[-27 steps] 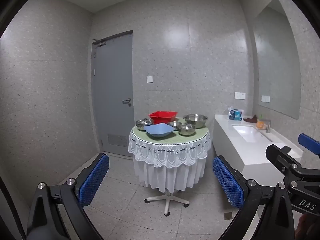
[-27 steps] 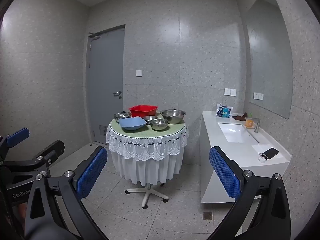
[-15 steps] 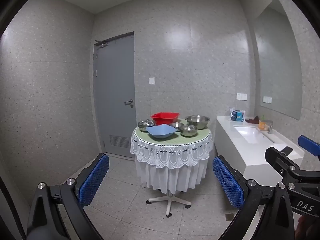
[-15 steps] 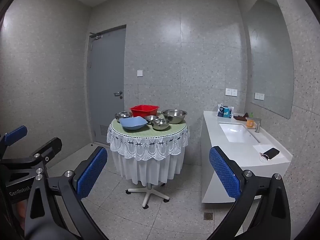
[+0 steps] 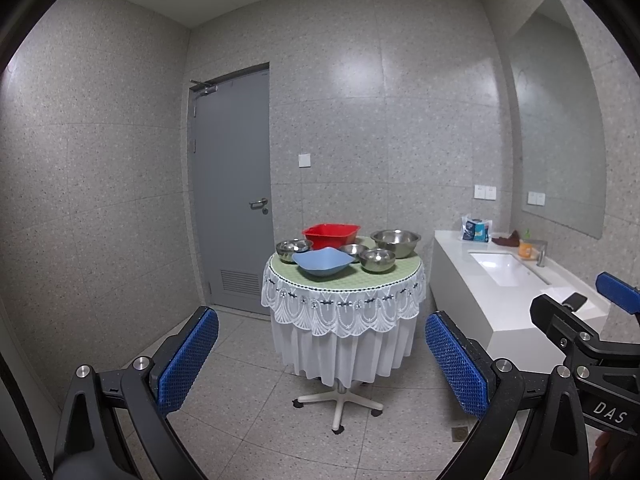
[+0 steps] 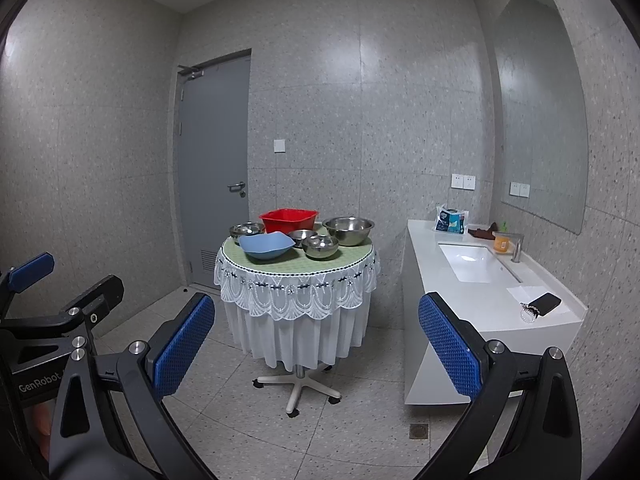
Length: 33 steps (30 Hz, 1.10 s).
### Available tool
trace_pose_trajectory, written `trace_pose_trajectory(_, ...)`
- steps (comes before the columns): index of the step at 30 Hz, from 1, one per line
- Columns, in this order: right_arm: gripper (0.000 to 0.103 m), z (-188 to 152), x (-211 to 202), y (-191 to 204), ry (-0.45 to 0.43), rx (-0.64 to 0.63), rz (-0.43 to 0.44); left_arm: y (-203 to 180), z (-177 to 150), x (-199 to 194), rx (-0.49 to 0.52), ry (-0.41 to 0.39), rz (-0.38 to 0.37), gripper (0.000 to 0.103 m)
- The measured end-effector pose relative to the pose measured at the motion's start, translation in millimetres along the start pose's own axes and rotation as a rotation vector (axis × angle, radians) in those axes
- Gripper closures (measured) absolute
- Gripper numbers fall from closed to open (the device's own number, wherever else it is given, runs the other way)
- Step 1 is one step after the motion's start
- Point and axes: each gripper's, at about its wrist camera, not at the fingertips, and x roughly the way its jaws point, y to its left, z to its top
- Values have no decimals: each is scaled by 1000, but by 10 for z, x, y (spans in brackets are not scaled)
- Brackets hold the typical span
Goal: Organize plates and bowls
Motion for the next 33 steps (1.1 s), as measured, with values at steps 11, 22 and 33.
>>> trace_pose_trajectory(11,0,-30,36,-3,2,9,2,-1,19,-20,5,0,2,1)
trace_pose_trajectory(22,0,-26,10,-48,3,13,4,-33,7,-16,9,2,5,1)
trace_pose_trajectory(33,0,-49,-22,-112,6,20,2,-52,14,-23,13,2,2,1)
